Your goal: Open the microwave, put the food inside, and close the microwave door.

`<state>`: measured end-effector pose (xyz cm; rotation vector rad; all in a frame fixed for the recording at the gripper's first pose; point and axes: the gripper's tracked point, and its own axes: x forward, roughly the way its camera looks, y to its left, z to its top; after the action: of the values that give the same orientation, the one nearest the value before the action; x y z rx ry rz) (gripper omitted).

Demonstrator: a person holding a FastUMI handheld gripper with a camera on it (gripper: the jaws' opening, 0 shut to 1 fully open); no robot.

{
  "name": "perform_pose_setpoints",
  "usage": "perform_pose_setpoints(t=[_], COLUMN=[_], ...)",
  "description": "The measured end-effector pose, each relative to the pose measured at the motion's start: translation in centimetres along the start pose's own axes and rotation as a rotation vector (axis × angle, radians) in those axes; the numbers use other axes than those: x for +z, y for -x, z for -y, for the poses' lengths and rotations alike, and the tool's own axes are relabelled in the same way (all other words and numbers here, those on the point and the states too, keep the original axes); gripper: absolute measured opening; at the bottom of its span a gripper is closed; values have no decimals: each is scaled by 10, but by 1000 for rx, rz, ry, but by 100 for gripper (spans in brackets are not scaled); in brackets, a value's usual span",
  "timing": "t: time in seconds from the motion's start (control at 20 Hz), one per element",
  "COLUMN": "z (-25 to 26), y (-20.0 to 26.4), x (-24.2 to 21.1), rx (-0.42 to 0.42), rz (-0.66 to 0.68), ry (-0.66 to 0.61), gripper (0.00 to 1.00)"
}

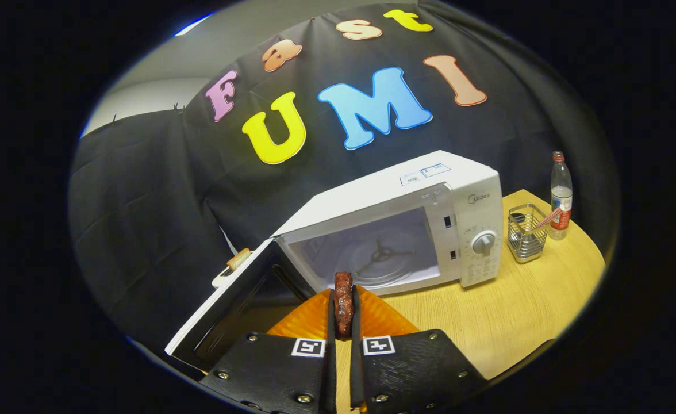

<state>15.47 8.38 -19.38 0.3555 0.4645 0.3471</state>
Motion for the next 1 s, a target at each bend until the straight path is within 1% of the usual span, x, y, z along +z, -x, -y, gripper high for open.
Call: perform_pose_setpoints(t=[0.2, 0.5, 0.75, 0.8, 1.0], z=[5, 16, 24, 26, 34], y=[-31, -82, -114, -121, -145], x=[-2, -5, -4, -5, -10], rx=[-9, -39, -58, -63, -73], rz=[16, 36, 51, 52, 51], ry=[13, -16, -6, -11, -36], gripper=[9, 9, 9, 11, 11])
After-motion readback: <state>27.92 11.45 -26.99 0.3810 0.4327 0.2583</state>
